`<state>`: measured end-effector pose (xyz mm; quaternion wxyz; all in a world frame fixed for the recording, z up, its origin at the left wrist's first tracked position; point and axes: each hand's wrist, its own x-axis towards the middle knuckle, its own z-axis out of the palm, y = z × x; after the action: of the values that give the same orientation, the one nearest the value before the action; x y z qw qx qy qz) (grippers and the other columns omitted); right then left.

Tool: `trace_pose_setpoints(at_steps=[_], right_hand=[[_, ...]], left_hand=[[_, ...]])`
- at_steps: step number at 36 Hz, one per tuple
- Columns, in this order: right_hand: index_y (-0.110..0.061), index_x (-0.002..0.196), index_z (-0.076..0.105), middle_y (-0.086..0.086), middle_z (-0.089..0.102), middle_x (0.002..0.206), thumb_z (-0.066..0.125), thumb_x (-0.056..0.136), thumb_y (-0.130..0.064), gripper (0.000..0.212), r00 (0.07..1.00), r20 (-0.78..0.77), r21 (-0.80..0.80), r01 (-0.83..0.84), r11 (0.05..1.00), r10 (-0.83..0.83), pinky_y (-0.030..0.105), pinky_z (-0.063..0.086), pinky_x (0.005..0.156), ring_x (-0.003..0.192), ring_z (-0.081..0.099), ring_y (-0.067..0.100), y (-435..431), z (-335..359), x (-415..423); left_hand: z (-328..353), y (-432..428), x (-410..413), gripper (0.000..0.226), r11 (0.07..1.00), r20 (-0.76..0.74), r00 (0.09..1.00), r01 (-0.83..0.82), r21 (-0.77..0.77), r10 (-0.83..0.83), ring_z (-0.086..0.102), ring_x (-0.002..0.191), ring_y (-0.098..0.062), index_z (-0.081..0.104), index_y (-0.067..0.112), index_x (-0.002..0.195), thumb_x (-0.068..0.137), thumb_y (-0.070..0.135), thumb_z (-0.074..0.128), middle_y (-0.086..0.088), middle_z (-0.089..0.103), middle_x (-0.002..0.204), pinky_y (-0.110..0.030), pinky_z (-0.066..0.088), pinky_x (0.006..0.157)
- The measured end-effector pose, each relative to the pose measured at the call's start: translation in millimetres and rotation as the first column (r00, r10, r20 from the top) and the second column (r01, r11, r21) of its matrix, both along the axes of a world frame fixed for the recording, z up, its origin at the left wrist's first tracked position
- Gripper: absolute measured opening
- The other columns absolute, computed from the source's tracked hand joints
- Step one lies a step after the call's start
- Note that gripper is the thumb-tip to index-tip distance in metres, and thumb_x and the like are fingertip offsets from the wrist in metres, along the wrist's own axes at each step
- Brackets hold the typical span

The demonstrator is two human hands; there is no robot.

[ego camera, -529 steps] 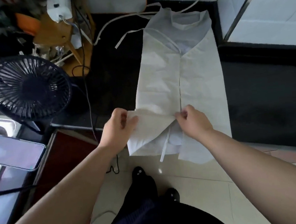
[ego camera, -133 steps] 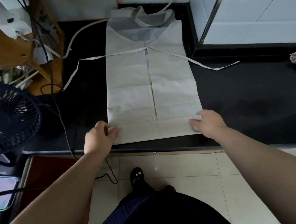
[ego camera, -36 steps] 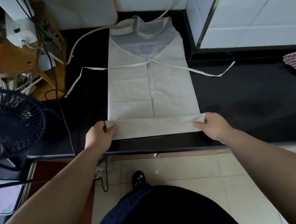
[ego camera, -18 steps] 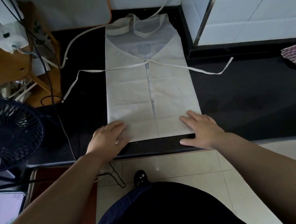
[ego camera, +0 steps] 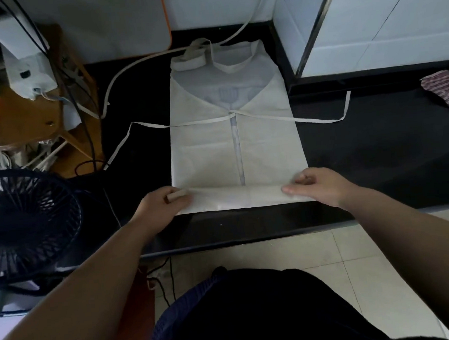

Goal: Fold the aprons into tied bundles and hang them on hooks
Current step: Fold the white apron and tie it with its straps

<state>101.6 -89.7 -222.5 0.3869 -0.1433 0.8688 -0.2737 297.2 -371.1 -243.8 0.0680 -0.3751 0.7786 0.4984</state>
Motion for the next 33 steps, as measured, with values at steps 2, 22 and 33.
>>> trace_pose_setpoints(at_steps=[2,22,33], right_hand=[[-0.018,0.107,0.063,-0.003,0.061,0.106,0.076,0.075,-0.041,0.042,0.989,0.041,-0.075,0.147,0.986,-0.145,0.027,0.041,0.086,0.101,0.056,0.014,4.1,-3.5,0.1],[-0.029,0.139,0.041,-0.001,0.022,0.155,0.046,0.095,-0.040,0.045,0.842,-0.323,0.363,-0.310,0.878,0.431,0.040,0.022,0.110,0.137,0.028,0.025,3.2,-16.9,7.7],[-0.025,0.121,0.058,-0.004,0.049,0.135,0.032,0.100,-0.043,0.037,0.788,-0.365,0.378,-0.362,0.852,0.497,0.037,0.030,0.099,0.123,0.048,0.021,15.0,-16.2,-12.9]], left_hand=[[-6.8,-6.9,-0.1,0.010,0.994,-0.009,0.995,-0.102,0.022,0.103,0.065,0.085,-0.025,0.066,0.022,0.083,0.087,0.031,0.069,-0.002,0.069,0.086,-0.038,0.051,0.083],[-15.9,14.8,-5.1,0.052,0.803,0.024,0.952,0.272,-0.530,-0.306,0.056,0.117,-0.030,0.067,0.018,0.120,0.086,0.048,0.040,-0.005,0.059,0.129,-0.034,0.040,0.096],[-2.7,27.5,0.3,0.087,0.736,0.298,0.848,0.529,-0.422,-0.438,0.029,0.133,-0.014,0.045,0.037,0.136,0.054,0.067,0.044,0.013,0.038,0.140,-0.035,0.022,0.110]])
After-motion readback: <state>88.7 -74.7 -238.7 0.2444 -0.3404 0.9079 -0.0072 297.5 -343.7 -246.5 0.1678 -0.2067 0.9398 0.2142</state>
